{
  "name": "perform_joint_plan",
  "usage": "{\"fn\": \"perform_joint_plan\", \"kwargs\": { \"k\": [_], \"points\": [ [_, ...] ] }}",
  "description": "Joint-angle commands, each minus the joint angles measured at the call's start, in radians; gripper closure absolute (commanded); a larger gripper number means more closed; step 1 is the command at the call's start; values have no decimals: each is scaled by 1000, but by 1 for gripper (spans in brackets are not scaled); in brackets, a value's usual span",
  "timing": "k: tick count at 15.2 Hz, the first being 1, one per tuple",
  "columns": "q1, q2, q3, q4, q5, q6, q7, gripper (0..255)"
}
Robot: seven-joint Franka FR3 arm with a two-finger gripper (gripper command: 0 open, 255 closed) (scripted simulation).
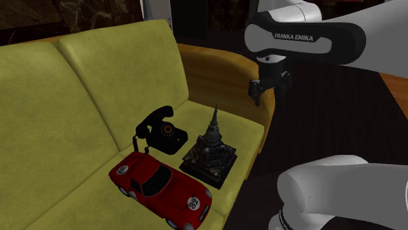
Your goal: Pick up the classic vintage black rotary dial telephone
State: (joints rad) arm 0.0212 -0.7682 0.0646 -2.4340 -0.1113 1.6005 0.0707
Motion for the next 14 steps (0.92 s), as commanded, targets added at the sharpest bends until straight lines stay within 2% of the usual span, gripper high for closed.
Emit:
{"fn": "perform_joint_plan", "kwargs": {
  "k": [1, 8, 14],
  "points": [
    [0, 0, 0, 0, 0, 0, 0, 0],
    [37, 142, 110, 42, 135, 85, 187, 0],
    [58, 298, 197, 122, 221, 166, 336, 0]
  ]
}}
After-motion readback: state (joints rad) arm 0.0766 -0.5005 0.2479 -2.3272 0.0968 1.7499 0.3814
